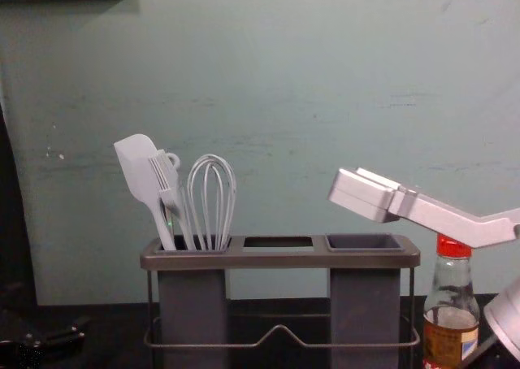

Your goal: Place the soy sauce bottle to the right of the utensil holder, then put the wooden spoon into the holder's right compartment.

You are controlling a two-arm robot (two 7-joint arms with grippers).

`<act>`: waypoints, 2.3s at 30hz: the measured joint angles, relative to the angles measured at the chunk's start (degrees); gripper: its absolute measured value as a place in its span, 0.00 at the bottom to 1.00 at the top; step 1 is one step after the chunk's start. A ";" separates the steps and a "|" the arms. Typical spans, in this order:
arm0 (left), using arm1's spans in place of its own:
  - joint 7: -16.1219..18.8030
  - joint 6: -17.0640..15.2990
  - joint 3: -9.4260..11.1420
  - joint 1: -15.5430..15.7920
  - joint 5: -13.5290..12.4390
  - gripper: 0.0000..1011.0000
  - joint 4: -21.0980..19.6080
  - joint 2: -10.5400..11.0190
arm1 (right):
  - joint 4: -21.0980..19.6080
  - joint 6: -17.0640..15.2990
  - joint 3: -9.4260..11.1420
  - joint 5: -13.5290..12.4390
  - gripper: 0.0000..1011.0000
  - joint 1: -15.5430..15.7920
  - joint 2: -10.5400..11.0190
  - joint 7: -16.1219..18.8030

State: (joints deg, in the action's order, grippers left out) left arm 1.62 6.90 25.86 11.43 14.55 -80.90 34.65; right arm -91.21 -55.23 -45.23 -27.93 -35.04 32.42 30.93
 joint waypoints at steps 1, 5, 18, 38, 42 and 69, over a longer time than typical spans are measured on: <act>0.00 0.00 0.00 0.00 0.00 1.00 0.00 0.00 | 0.62 0.00 -0.07 0.21 0.99 -0.24 -0.40 0.00; 0.00 0.00 0.00 0.00 0.00 1.00 0.00 0.00 | 1.97 0.01 -0.24 0.76 0.99 -0.85 -1.18 0.10; 0.00 0.00 0.00 0.00 0.00 1.00 0.00 0.00 | 4.25 0.39 -0.91 3.13 0.99 -1.69 -2.90 0.74; 0.00 0.00 0.00 0.00 0.00 1.00 0.00 0.00 | 5.69 0.03 -2.39 7.10 0.99 -2.79 -4.95 2.28; 0.00 0.00 0.00 0.00 0.00 1.00 0.00 0.00 | 5.74 -0.09 -2.49 7.64 0.99 -2.79 -5.12 2.52; 0.00 0.00 0.00 0.00 0.00 1.00 0.00 0.00 | 6.76 0.31 -3.05 11.00 0.99 -2.66 -5.91 3.87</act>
State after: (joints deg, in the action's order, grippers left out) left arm 1.62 6.91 25.86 11.43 14.55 -80.90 34.65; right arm -84.46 -54.92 -48.28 -16.93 -37.70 26.52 34.80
